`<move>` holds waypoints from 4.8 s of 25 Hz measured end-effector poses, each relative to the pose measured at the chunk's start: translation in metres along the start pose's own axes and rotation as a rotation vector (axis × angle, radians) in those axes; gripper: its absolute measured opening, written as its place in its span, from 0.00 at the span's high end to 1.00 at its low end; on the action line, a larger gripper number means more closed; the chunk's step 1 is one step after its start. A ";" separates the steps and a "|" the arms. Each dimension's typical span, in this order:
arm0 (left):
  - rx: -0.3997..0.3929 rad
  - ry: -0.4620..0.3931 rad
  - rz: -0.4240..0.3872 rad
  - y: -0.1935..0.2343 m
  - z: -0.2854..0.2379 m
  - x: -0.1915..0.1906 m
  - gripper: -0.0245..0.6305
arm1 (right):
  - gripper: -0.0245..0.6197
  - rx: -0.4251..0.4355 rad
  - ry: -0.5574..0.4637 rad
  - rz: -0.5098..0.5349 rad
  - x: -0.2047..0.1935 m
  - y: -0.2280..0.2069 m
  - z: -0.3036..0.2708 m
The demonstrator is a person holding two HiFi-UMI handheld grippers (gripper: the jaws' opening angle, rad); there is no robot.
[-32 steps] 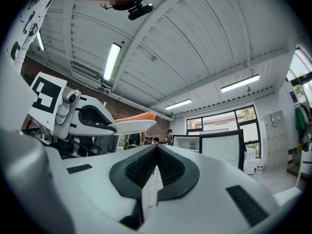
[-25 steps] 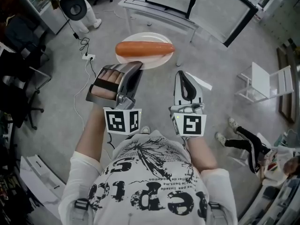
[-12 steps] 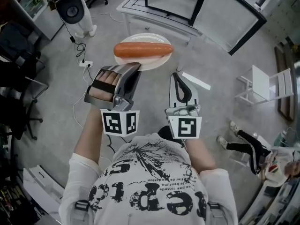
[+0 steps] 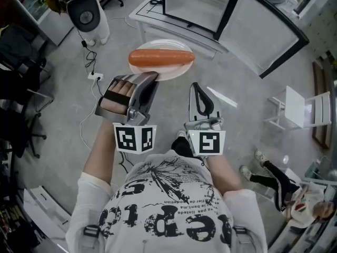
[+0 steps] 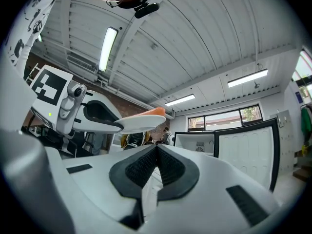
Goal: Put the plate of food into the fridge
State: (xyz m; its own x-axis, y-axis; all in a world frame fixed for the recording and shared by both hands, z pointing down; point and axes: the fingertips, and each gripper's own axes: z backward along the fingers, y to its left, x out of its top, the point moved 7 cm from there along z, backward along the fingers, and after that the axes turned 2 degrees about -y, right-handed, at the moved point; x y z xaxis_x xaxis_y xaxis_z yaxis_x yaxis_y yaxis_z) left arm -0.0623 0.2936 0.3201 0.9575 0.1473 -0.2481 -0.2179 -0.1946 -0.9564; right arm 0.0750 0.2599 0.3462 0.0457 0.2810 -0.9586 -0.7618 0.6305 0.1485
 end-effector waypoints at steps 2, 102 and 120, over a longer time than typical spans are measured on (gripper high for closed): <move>0.013 0.011 0.000 0.007 -0.021 0.000 0.93 | 0.96 0.012 -0.018 0.003 -0.002 -0.018 -0.017; -0.344 -0.229 -0.216 0.115 -0.673 -0.172 0.91 | 0.96 -0.341 0.222 0.137 -0.189 -0.330 -0.488; -0.363 -0.182 -0.270 0.112 -0.704 -0.173 0.91 | 0.96 -0.308 0.146 0.142 -0.191 -0.344 -0.501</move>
State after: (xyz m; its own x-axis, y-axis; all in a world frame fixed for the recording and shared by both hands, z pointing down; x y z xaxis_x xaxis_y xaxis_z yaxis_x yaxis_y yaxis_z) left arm -0.1189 -0.4360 0.3641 0.9150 0.4000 -0.0529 0.1445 -0.4473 -0.8826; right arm 0.0043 -0.3734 0.3569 -0.1504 0.2302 -0.9614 -0.9137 0.3390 0.2241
